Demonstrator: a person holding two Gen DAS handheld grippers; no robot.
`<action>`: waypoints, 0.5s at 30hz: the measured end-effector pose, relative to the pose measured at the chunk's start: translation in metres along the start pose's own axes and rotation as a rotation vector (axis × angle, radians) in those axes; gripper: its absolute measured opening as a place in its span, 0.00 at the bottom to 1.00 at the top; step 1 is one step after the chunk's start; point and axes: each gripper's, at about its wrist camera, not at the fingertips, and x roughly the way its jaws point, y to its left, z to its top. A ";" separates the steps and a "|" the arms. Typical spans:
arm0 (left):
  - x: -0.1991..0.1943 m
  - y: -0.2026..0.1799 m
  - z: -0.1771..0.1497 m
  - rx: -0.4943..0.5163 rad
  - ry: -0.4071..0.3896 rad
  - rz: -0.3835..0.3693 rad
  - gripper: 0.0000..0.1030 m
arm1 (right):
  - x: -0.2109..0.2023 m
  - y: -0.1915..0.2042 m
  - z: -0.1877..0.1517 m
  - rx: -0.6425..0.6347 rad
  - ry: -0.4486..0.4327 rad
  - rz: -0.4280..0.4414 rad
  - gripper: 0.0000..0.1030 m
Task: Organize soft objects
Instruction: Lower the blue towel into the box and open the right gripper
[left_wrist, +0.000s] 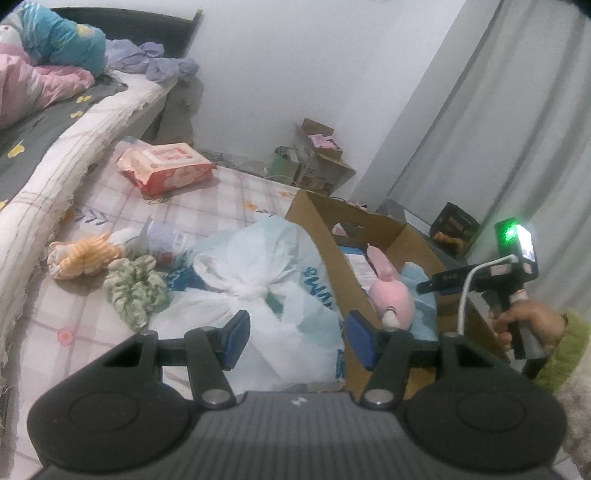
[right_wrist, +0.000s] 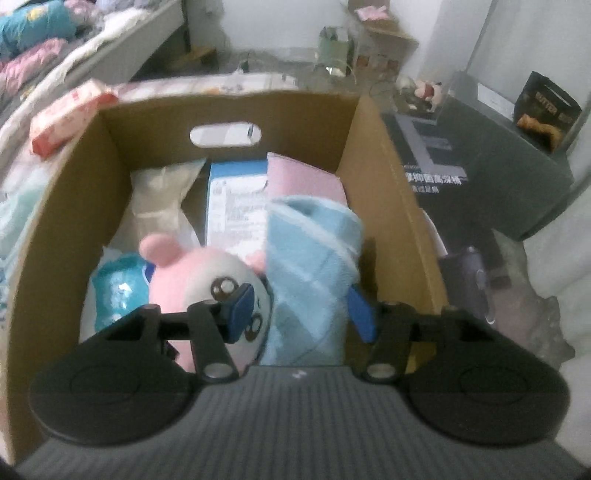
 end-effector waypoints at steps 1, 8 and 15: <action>-0.001 0.002 -0.001 -0.004 0.001 0.003 0.57 | -0.004 -0.002 0.000 0.011 -0.012 0.006 0.54; -0.014 0.019 -0.011 -0.024 0.001 0.045 0.60 | -0.028 -0.028 -0.002 0.157 -0.083 0.122 0.54; -0.041 0.041 -0.021 -0.054 -0.018 0.127 0.76 | -0.065 -0.025 -0.025 0.300 -0.177 0.376 0.54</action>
